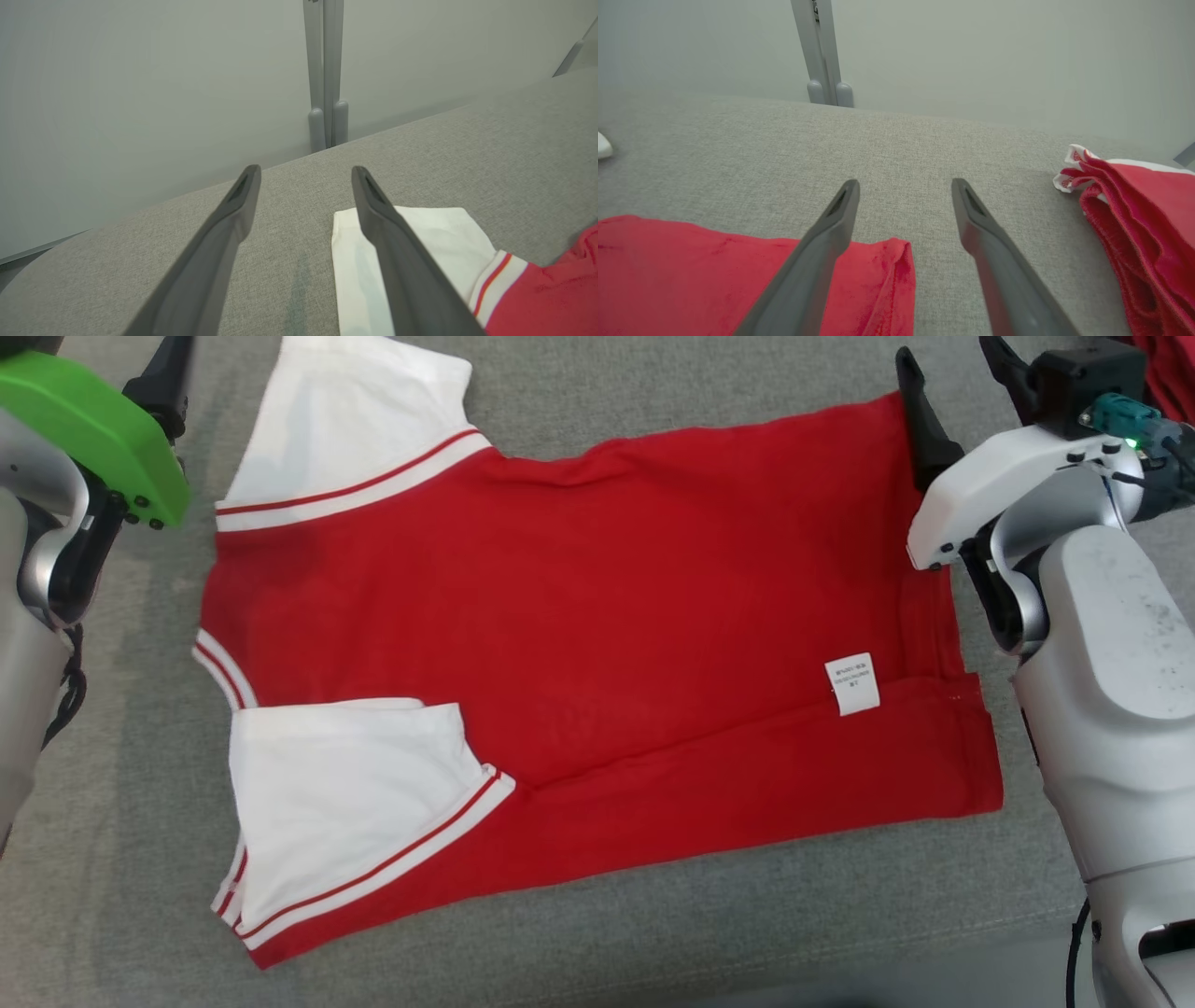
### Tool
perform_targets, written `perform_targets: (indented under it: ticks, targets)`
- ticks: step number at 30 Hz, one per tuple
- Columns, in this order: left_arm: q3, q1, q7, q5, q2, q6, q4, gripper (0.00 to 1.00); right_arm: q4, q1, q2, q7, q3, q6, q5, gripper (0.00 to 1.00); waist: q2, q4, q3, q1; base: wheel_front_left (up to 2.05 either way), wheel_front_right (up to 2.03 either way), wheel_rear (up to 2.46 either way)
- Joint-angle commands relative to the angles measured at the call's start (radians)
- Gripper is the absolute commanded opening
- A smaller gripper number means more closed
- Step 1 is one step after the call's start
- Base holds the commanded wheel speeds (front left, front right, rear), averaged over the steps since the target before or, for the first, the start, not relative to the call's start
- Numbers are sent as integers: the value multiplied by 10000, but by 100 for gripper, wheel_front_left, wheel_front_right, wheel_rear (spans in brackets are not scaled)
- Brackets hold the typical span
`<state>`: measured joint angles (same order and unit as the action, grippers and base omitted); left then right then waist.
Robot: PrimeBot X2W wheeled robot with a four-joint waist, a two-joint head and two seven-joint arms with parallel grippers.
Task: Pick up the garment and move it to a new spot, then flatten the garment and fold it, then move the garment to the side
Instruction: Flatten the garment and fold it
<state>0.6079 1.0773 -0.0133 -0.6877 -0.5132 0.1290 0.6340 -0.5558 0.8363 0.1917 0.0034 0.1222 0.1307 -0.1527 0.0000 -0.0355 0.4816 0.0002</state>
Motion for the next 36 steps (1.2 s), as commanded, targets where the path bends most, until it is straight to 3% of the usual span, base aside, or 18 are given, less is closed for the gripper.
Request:
perform_targets:
  ticks: [1,15,25,26,28,29,30,31,36]
  targets:
    - [264,285,15,-229,-199,27,233,100,-159,217,-51,35,203,0,-136,100,0,-782,901,-2,0,0,0]
    - [2404,1167,1,-2024,-722,28,1730,100,-1115,1309,-28,428,2184,0,-1259,100,0,-1150,1253,-2,0,0,0]
    - [3197,1763,-125,-2962,-465,27,2438,100,-1625,1678,-77,348,3009,0,-1825,100,0,-1360,1393,-2,0,0,0]
    - [3235,1773,-78,-3077,-448,27,2476,100,-1625,1718,-61,345,3070,0,-1866,95,0,-1385,1398,-2,0,0,0]
    - [3454,1754,12,-3332,-470,29,2604,99,-1597,1802,-31,328,3197,0,-2004,25,0,-1436,1401,-2,0,0,0]
    - [3537,1728,70,-3421,-466,29,2634,47,-1569,1828,-18,321,3251,0,-2068,0,0,-1454,1403,-2,0,0,0]
    - [3613,1744,80,-3481,-484,29,2668,30,-1536,1865,4,286,3312,-1,-2156,0,0,-1469,1404,-2,0,0,0]
    - [3653,1758,54,-3565,-497,29,2697,0,-1504,1898,33,261,3346,-1,-2219,0,0,-1474,1403,-2,0,0,0]
    - [3839,1846,-176,-4045,-523,28,2817,0,-1426,1982,178,-94,3452,-4,-2469,0,0,-1361,1342,-2,0,0,0]
